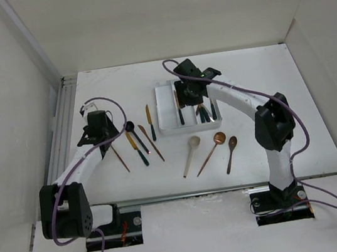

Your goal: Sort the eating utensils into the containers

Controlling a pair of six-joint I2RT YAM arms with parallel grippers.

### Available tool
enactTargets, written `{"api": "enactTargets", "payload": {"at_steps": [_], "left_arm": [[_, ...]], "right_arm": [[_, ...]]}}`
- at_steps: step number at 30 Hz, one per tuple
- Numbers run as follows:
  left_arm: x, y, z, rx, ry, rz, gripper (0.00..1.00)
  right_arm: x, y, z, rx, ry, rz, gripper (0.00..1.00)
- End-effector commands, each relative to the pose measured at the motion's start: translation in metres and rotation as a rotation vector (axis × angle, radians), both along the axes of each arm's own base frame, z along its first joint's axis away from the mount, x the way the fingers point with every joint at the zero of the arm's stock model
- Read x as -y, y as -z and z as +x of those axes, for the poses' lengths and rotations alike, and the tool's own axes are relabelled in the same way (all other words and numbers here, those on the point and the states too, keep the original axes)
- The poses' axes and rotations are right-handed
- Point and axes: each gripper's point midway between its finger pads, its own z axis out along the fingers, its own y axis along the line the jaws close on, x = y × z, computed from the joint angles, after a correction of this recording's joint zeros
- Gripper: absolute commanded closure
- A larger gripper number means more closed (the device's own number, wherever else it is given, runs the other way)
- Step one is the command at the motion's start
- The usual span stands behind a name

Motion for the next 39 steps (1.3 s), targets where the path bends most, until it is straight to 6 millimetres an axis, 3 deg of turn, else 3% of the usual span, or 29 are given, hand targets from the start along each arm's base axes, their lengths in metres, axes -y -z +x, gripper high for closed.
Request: {"api": "enactTargets", "payload": {"at_steps": [1, 3, 14, 19, 22, 23, 24, 27, 29, 33, 34, 39], "left_arm": [[0.009, 0.01, -0.009, -0.084, 0.031, -0.023, 0.52], [0.01, 0.022, -0.015, -0.139, 0.037, -0.025, 0.46], [0.017, 0.063, -0.033, -0.321, 0.032, -0.059, 0.43], [0.02, 0.074, -0.032, -0.347, 0.051, -0.069, 0.62], [0.014, 0.082, -0.027, -0.349, 0.03, -0.054, 0.68], [0.007, 0.088, -0.03, -0.359, -0.006, -0.056, 0.88], [0.002, 0.091, -0.033, -0.366, -0.032, -0.055, 1.0], [-0.006, 0.091, -0.033, -0.365, -0.059, -0.06, 1.0], [-0.012, 0.087, -0.031, -0.355, -0.077, -0.054, 1.0], [-0.006, 0.046, 0.003, -0.27, -0.033, -0.065, 1.0], [-0.006, 0.018, 0.024, -0.2, -0.021, -0.06, 1.0], [0.011, -0.06, 0.074, -0.051, 0.069, -0.024, 1.0]], "right_arm": [[0.003, -0.049, 0.008, 0.107, 0.03, 0.037, 0.47], [0.009, -0.054, 0.006, 0.109, 0.039, 0.037, 0.47], [0.043, -0.042, -0.002, 0.068, 0.092, -0.013, 0.47], [0.055, -0.041, -0.003, 0.067, 0.117, -0.043, 0.47], [0.065, -0.046, 0.001, 0.079, 0.144, -0.046, 0.47], [0.07, -0.05, 0.003, 0.089, 0.146, -0.045, 0.48], [0.073, -0.05, 0.005, 0.089, 0.155, -0.046, 0.48], [0.079, -0.055, 0.007, 0.101, 0.171, -0.047, 0.49], [0.084, -0.06, 0.008, 0.11, 0.181, -0.041, 0.5], [0.084, -0.065, 0.01, 0.133, 0.188, -0.037, 0.52], [0.083, -0.067, 0.013, 0.146, 0.188, -0.029, 0.52], [0.082, -0.077, 0.023, 0.189, 0.215, 0.011, 0.53]]}}
